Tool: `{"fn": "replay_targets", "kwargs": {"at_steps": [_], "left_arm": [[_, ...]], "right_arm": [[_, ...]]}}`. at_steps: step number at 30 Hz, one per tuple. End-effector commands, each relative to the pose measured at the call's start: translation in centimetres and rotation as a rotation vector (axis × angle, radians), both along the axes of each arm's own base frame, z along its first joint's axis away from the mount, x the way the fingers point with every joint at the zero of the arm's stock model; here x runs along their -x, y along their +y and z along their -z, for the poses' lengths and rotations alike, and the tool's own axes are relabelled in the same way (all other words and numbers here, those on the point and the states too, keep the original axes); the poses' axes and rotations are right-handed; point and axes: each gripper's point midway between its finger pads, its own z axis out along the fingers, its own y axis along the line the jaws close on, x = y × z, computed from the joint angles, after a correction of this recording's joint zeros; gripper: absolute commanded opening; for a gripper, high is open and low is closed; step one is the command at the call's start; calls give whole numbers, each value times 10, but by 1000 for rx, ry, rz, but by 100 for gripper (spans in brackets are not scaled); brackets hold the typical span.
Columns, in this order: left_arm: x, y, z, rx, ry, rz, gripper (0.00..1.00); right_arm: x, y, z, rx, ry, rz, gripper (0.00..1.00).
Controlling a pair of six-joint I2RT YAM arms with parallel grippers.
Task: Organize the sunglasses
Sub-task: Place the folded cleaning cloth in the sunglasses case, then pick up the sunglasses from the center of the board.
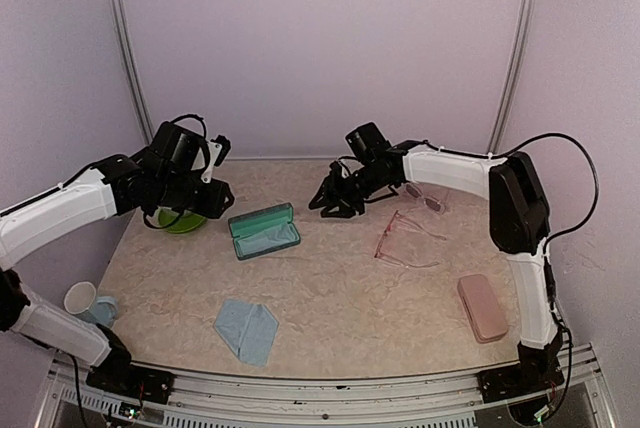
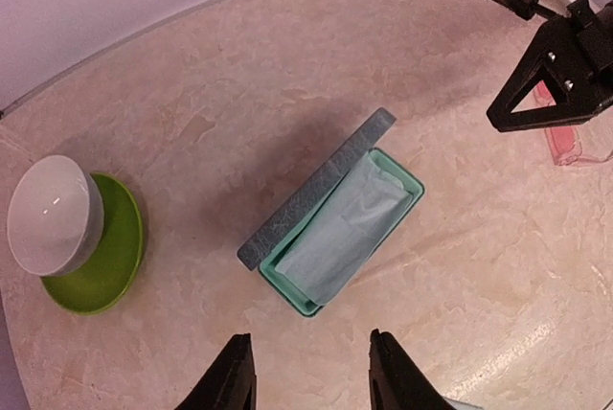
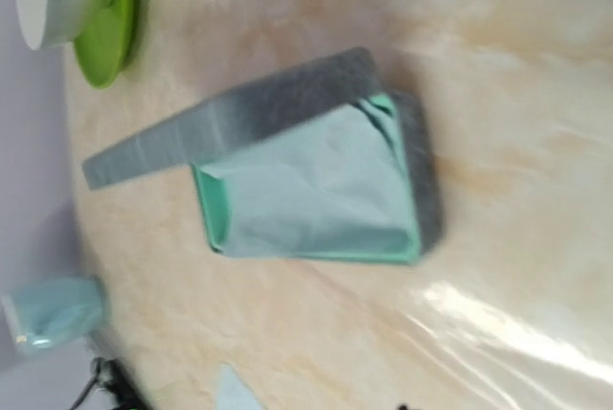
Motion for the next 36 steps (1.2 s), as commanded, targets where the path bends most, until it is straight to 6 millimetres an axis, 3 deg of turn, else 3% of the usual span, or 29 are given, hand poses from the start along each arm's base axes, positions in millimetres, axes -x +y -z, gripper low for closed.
{"fn": "replay_targets", "kwargs": {"at_steps": [1,6,9,10,11,12,18,24,28,36], "left_arm": [[-7,-6,-65,91,-146,7,45],[-19,-2,-100,143,-190,-46,62],[-29,-1,-117,156,-202,-73,66],[-31,0,-121,156,-212,-79,72],[-34,4,-124,152,-227,-97,89],[-38,10,-125,150,-243,-132,98],[-50,49,-129,362,-221,-228,99],[-47,69,-102,412,-102,-183,97],[-38,72,-95,405,-96,-185,92],[-21,60,-70,462,-33,-161,86]], "right_arm": [[5,-41,-16,172,-96,42,42],[8,-76,-24,317,-137,109,45],[10,-98,-19,400,-126,150,46],[11,-105,-17,422,-118,164,47],[10,-111,-15,441,-112,179,48],[11,-118,-13,456,-102,193,48],[7,-148,2,509,-29,273,48],[0,-160,18,543,33,331,46],[-7,-161,25,561,65,371,44],[-14,-167,41,607,108,429,41]]}}
